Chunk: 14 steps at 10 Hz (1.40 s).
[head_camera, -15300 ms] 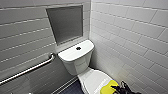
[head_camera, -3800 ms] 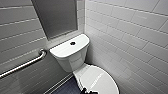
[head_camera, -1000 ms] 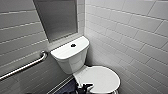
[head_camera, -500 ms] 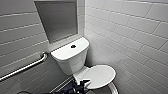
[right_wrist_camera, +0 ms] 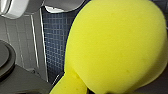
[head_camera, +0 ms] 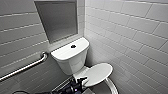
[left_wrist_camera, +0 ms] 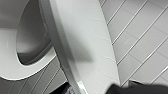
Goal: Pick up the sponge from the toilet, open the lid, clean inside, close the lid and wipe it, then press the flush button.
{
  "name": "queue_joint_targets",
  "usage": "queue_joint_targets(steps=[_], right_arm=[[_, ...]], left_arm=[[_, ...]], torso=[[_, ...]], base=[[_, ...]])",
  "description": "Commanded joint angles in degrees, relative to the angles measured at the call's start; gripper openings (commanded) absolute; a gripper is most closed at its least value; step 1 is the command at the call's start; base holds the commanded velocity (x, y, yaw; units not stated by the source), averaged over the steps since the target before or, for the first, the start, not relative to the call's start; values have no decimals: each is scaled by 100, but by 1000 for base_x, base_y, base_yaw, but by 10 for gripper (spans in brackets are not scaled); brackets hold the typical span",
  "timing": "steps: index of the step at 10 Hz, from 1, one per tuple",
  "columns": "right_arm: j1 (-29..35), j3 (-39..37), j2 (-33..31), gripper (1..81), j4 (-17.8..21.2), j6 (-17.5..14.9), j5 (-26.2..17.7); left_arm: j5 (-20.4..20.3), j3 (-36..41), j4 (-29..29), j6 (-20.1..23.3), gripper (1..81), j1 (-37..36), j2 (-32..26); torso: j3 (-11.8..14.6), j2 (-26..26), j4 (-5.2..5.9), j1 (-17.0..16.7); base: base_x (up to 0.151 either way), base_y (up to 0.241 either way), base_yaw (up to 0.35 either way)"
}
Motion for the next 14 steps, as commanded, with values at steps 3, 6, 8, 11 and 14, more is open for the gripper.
queue_joint_targets(steps=[3, 6, 8, 11, 14], right_arm=[[-57, 144, -249, 10, -166, -3, -32], [-57, 162, -249, 10, -166, -12, -32], [-84, 145, -258, 10, -166, -12, -32], [-84, 135, -249, 10, -166, -12, -32], [-75, 100, -223, 10, -166, -12, -32]], left_arm=[[-806, 272, 0, -286, 811, -868, -509], [-972, 236, -9, -453, 811, -947, -869], [-1246, 174, -159, -488, 811, -982, -1124], [-1439, 332, -185, -480, 811, -947, -1380], [-1378, 412, -79, -427, 811, -746, -1388]], torso=[[0, -2, 0, 0], [2, 0, 0, 0], [2, 0, 0, 0], [2, 0, 0, 0], [2, 0, 0, 0]], base=[[0, 0, 0], [0, 0, 0], [0, 0, 0], [0, 0, 0], [0, 0, 0]])
